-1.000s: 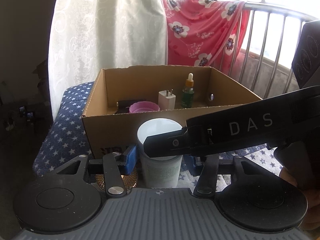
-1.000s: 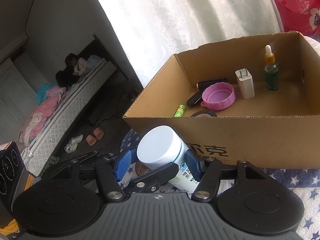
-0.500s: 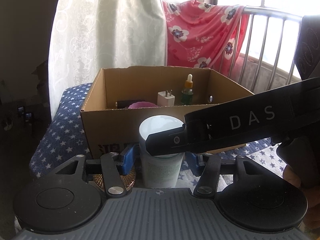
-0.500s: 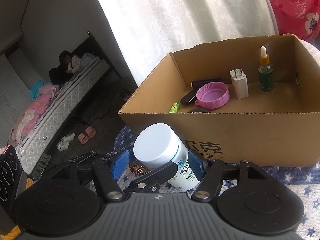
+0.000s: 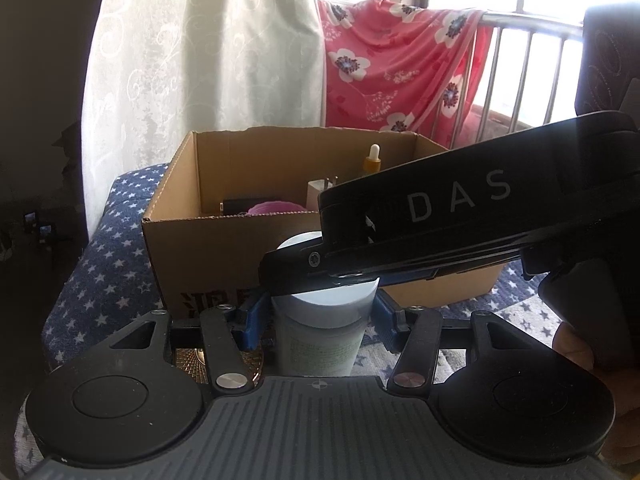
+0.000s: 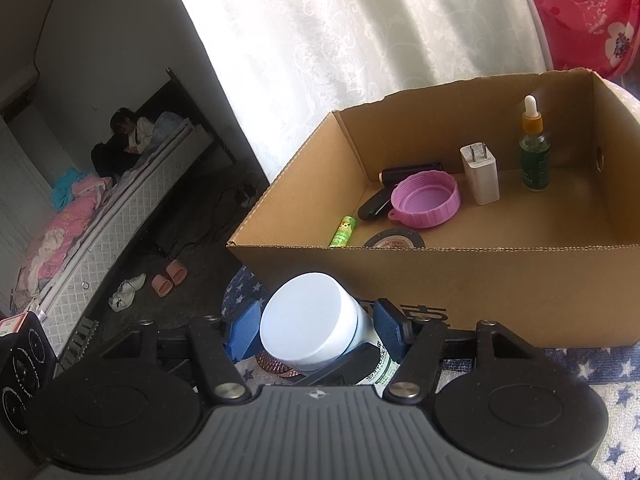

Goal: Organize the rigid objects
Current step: 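Lift the white pill jar and carry it over the box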

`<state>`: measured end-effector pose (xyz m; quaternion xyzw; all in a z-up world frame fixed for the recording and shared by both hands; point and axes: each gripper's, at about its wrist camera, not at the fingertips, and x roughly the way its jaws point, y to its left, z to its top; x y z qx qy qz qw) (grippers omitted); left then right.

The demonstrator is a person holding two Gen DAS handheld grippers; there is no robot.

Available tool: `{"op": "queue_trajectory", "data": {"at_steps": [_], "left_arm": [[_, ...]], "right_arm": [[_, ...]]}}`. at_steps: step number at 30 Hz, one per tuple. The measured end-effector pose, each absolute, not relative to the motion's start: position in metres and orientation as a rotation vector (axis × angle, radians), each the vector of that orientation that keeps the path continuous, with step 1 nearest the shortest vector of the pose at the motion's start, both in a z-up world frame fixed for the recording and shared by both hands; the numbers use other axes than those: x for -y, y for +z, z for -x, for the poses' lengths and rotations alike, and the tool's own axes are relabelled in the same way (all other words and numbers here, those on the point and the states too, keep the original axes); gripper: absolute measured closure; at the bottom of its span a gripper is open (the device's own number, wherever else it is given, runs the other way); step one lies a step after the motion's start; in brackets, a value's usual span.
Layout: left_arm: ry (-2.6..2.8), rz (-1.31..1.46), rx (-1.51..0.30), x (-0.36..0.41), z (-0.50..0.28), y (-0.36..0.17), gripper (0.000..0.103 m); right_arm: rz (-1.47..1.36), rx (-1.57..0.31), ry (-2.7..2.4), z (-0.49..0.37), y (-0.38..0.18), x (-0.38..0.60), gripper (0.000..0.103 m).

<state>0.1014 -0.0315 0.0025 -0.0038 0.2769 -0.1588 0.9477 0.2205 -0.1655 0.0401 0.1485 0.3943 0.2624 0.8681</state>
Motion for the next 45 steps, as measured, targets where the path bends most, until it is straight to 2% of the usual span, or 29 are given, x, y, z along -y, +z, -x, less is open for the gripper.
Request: {"op": "queue_trajectory", "data": {"at_steps": [24,45], "left_arm": [[-0.403,-0.006,-0.522,0.046,-0.07,0.015,0.049],[-0.446,-0.041,-0.546,0.062,-0.069,-0.003,0.049]], "right_arm": [[-0.311,-0.803,0.479,-0.178,0.06,0.183,0.038],[-0.317,-0.861,0.412,-0.176,0.04,0.193,0.037]]}}
